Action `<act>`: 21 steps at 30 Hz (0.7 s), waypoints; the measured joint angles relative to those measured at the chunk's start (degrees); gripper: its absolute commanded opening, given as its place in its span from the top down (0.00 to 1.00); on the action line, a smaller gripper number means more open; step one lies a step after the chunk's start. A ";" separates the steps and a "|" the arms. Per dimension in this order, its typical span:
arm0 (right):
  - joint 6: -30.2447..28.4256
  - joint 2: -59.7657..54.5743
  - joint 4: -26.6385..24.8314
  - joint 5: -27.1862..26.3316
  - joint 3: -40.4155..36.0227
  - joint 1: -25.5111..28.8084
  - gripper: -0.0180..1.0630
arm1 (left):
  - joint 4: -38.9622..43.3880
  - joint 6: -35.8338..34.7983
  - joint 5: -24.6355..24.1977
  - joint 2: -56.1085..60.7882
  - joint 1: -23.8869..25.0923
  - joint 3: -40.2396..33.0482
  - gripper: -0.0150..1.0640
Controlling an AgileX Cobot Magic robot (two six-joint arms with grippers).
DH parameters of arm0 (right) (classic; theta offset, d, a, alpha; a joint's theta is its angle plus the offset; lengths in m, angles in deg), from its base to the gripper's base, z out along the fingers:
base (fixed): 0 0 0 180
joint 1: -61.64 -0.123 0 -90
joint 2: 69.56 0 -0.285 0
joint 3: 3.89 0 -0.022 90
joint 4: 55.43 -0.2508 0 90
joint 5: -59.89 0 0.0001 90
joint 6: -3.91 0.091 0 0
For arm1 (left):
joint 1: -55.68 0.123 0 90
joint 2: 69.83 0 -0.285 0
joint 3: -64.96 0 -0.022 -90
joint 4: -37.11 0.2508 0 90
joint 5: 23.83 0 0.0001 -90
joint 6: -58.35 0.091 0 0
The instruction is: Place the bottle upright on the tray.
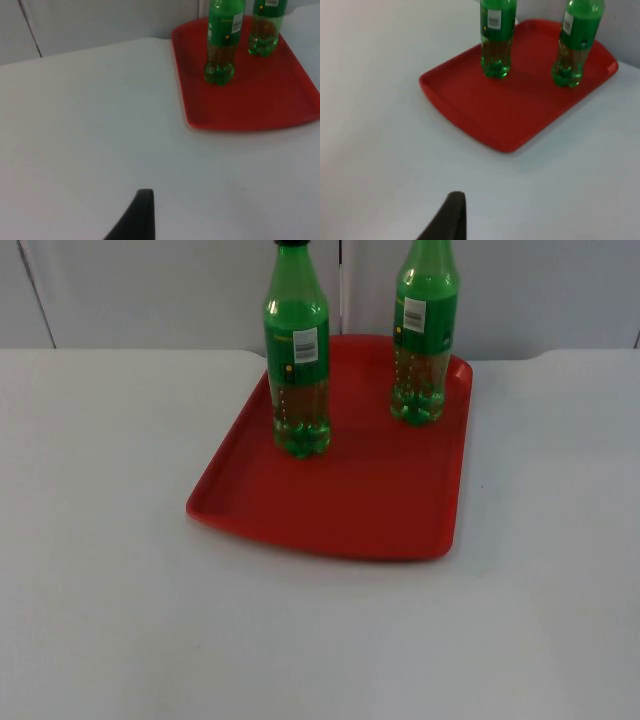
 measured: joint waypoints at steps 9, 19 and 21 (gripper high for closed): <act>0.87 11.19 0.00 6.28 -1.01 0.00 0.01 | 0.00 0.20 0.00 0.00 0.00 0.00 0.01; 6.01 21.45 5.72 14.50 -1.01 0.00 0.01 | 0.00 0.20 0.00 0.00 0.00 0.00 0.01; 6.70 22.50 6.39 15.20 -1.01 0.00 0.01 | 0.00 0.20 0.00 0.00 0.00 0.00 0.01</act>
